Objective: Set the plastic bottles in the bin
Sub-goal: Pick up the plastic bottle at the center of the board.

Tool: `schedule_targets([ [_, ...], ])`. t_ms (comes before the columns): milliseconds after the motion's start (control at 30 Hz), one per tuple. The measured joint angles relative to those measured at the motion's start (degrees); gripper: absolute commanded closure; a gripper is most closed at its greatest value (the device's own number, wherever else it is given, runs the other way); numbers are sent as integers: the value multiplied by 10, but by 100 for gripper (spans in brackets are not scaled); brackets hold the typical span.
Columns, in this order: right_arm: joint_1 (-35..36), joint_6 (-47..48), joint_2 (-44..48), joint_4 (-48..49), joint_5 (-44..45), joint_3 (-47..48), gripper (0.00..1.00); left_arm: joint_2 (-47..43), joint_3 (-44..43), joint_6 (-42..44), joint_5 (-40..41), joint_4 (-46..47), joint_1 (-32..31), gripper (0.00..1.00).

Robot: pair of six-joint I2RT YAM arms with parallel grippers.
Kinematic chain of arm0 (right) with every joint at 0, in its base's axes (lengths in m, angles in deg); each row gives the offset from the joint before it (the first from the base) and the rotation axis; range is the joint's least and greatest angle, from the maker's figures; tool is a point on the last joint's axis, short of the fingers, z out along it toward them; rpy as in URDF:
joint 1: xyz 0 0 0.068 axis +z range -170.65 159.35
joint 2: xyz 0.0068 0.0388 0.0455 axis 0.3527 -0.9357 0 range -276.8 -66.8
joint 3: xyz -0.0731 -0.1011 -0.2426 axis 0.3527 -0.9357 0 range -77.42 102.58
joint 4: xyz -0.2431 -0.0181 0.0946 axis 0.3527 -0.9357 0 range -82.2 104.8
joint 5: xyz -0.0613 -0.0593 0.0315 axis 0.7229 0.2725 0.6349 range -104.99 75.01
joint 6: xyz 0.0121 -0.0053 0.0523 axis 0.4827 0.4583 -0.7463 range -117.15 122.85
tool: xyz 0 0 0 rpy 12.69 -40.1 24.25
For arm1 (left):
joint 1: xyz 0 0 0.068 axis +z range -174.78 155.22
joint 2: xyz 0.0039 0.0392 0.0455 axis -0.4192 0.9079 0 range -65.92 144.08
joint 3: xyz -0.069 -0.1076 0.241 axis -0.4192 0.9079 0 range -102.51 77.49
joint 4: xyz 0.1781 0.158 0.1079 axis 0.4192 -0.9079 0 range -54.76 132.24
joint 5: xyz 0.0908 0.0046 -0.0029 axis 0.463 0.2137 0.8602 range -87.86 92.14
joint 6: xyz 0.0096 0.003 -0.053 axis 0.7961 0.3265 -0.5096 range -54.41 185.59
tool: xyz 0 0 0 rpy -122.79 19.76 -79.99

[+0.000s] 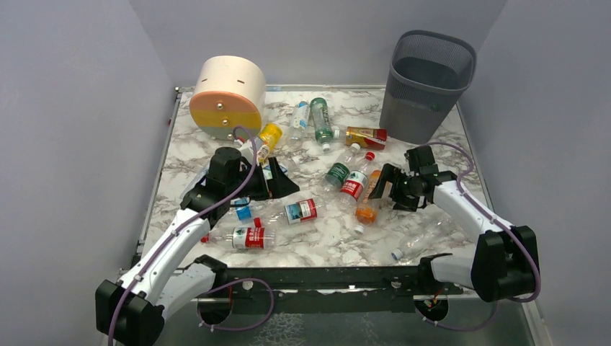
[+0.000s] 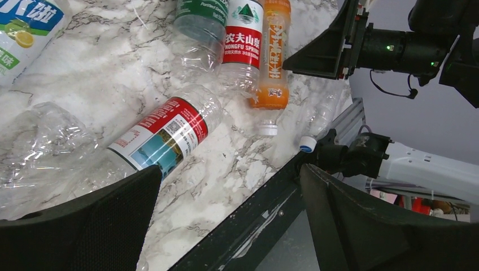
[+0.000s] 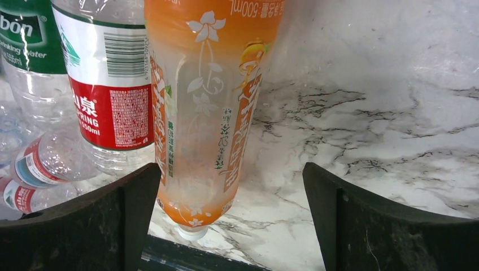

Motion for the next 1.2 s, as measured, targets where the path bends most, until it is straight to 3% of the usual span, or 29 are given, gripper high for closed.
schedule_targets([
  [333, 1, -66, -22, 38, 12, 0, 1, -35, 6, 30, -24, -9, -1, 1],
  [733, 14, -125, -42, 57, 32, 8, 19, -71, 9, 48, -34, -42, -1, 1],
  [1000, 40, -156, -51, 68, 52, 1, 21, -72, 9, 55, -62, -61, -1, 1],
  [1200, 52, -166, -92, 70, 62, 1, 35, -73, 9, 59, -70, -78, -1, 1],
])
